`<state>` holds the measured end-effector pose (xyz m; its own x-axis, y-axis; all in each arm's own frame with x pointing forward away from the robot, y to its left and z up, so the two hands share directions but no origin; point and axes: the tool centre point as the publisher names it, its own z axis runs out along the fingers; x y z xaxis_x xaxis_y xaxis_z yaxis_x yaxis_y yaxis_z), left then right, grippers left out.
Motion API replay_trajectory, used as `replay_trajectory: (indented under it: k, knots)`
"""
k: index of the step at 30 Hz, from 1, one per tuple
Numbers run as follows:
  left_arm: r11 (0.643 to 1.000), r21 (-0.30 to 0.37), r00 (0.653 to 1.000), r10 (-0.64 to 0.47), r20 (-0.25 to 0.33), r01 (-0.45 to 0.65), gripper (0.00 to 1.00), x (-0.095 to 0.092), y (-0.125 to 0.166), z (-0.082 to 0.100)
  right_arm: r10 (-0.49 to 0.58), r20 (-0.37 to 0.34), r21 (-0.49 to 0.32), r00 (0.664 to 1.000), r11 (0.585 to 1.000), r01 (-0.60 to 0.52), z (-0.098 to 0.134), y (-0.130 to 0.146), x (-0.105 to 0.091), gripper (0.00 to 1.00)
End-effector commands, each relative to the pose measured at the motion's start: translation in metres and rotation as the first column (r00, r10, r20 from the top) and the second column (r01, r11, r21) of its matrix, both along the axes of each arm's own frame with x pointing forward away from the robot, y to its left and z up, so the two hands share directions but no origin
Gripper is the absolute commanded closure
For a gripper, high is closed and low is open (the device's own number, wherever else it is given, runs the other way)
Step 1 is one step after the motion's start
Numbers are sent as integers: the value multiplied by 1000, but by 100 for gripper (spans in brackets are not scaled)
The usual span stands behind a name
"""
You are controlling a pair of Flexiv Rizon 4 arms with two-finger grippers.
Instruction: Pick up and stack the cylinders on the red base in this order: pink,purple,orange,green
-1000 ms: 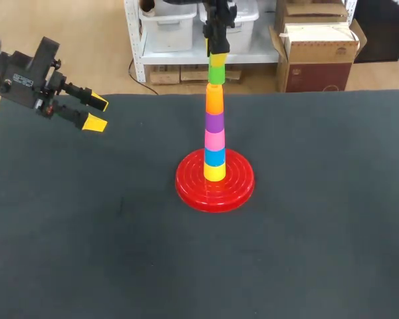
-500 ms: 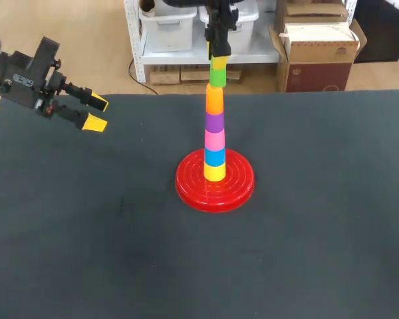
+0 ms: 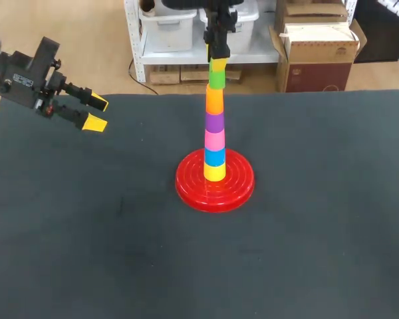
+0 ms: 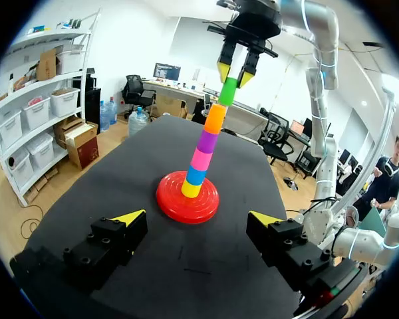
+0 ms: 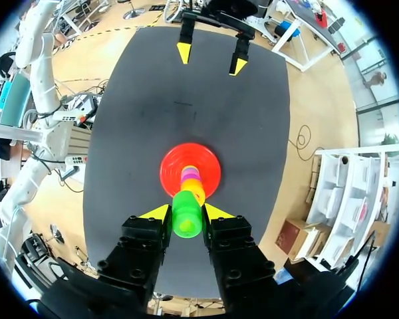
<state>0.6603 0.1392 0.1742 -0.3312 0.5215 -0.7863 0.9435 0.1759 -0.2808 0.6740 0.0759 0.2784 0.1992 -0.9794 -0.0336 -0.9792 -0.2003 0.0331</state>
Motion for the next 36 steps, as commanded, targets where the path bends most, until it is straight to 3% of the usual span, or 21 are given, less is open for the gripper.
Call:
replay_trajectory:
  k: [1, 36]
  knots:
    - [1000, -2, 1000, -5, -1, 5, 0, 2, 1, -1, 3, -12, -1, 1000, 1000, -3, -2, 1, 4, 100]
    - [1000, -2, 1000, -5, -1, 5, 0, 2, 1, -1, 32, -39, 5, 999, 999, -32, -13, 6, 8, 100]
